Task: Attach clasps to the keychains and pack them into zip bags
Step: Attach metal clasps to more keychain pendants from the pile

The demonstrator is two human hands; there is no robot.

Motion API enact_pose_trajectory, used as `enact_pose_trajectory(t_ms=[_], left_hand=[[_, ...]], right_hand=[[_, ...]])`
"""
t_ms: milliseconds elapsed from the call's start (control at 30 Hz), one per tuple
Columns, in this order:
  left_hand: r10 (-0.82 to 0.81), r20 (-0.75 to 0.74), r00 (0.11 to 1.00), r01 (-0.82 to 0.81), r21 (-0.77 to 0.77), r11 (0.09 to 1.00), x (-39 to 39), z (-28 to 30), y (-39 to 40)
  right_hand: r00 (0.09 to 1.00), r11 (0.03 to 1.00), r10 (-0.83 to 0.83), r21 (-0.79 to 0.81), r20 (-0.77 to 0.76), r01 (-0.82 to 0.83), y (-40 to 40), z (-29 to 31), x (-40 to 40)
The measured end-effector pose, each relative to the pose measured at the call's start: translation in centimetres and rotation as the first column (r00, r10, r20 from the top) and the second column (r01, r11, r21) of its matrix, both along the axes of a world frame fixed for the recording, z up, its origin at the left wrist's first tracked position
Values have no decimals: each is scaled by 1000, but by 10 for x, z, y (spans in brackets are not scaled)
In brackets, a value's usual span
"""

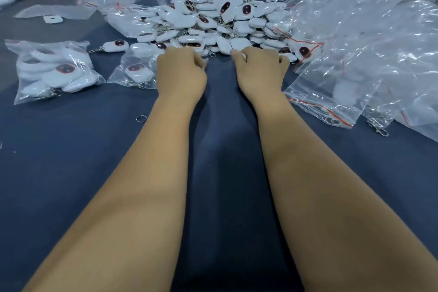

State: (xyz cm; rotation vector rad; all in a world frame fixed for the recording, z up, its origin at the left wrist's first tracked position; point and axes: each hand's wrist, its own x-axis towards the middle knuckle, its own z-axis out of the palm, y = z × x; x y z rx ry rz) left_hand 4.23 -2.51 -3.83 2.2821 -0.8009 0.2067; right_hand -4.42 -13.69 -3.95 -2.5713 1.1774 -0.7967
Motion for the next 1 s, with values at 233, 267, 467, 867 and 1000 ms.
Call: enact_pose_trajectory(t_ms=[233,267,467,867,1000], left_hand=[[-433,-112,894,194,-777,600,-44,20,-9],[-538,-251,805,164,-778,607,-46,19,-13],[-672,-549,498,104,-731,674,-38,13,-7],[-594,-604,531,-78,-733,676,-27,9,-13],[-623,-606,494,-93,-750,655,-27,10,-10]], right_hand=[[759,914,-116,367,641,-171,26,7,-10],[675,850,-145,441,723,-289,29,8,-11],[686,653,-40,539,726,-532,29,7,-17],[731,483,-164,700,663,-526,16,17,-13],[774,589,82,596,627,-546,18,6,-15]])
